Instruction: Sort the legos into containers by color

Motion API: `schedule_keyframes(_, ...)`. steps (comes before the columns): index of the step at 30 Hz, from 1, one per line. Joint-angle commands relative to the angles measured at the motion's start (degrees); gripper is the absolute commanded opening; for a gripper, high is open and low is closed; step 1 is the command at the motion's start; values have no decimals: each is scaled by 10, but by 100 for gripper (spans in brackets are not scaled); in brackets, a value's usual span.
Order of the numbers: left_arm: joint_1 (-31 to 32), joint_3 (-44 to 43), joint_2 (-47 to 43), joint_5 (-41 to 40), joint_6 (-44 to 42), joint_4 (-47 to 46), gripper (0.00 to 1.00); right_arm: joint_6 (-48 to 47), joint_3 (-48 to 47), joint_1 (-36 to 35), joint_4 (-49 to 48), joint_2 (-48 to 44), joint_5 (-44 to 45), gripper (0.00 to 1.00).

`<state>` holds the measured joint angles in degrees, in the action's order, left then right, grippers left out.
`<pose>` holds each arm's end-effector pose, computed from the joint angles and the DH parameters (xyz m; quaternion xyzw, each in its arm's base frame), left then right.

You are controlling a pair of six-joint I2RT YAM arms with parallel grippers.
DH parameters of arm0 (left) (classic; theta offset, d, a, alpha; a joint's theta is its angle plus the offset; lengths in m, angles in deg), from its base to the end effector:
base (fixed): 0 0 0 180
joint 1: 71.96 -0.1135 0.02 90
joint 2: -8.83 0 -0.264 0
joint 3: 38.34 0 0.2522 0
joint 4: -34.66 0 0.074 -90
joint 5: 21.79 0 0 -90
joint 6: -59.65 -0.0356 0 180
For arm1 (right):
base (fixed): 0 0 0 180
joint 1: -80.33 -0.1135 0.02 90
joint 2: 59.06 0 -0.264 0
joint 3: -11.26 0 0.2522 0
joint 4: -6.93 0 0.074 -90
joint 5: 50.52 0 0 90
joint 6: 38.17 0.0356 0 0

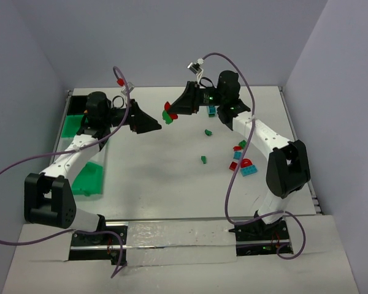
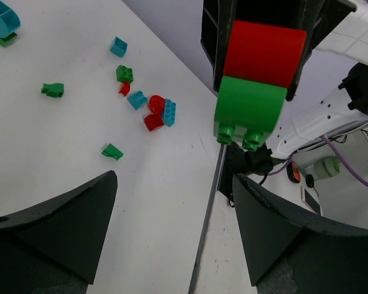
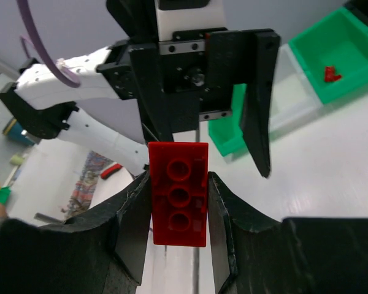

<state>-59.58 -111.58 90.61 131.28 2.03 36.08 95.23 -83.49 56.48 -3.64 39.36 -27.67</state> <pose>0.3062 -0.0997 0.3217 0.2179 0.7012 -0.5791 0.3543 0.3503 0.1907 0.3691 -0.3140 0.6149 0.6507 0.3161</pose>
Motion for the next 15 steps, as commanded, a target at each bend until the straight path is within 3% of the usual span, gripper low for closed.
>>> schedule_keyframes(1,5,-6,-10,28,48,-75,85,73,1,-13,-102,12,-10,0)
schedule_keyframes(11,13,25,-7,70,214,-290,87,41,2,-17,-70,16,-7,0)
schedule_keyframes(15,19,17,-2,57,202,-279,85,52,6,-22,-85,16,-7,0)
